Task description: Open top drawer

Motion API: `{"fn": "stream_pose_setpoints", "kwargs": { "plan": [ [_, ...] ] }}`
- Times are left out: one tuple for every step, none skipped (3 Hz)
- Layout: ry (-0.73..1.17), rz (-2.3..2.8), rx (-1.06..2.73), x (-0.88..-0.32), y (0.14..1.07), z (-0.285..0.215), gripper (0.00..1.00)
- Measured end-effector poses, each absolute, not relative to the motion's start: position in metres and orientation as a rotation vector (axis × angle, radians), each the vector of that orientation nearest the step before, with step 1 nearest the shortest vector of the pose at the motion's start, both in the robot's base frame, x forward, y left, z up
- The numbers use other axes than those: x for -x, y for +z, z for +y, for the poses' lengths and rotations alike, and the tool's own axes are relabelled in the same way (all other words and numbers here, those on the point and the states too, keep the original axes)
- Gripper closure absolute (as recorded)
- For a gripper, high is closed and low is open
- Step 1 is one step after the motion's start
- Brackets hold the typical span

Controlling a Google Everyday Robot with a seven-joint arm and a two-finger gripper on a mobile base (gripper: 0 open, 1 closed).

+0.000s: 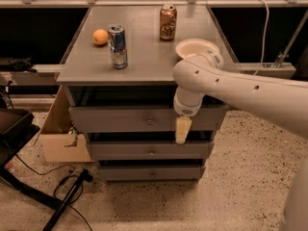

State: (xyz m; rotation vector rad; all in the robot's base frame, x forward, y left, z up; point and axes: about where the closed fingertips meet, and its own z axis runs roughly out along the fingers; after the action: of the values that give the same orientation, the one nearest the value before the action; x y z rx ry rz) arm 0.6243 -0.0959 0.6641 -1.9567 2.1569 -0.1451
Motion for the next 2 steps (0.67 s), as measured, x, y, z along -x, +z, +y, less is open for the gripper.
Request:
{"fn": "stream_pose_setpoints", "kwargs": {
  "plan": [
    [-0.109, 2.168, 1.947, -0.632, 0.649, -0.093, 0.00],
    [-0.096, 2.183, 1.935, -0.632, 0.636, -0.094, 0.16]
  ]
}}
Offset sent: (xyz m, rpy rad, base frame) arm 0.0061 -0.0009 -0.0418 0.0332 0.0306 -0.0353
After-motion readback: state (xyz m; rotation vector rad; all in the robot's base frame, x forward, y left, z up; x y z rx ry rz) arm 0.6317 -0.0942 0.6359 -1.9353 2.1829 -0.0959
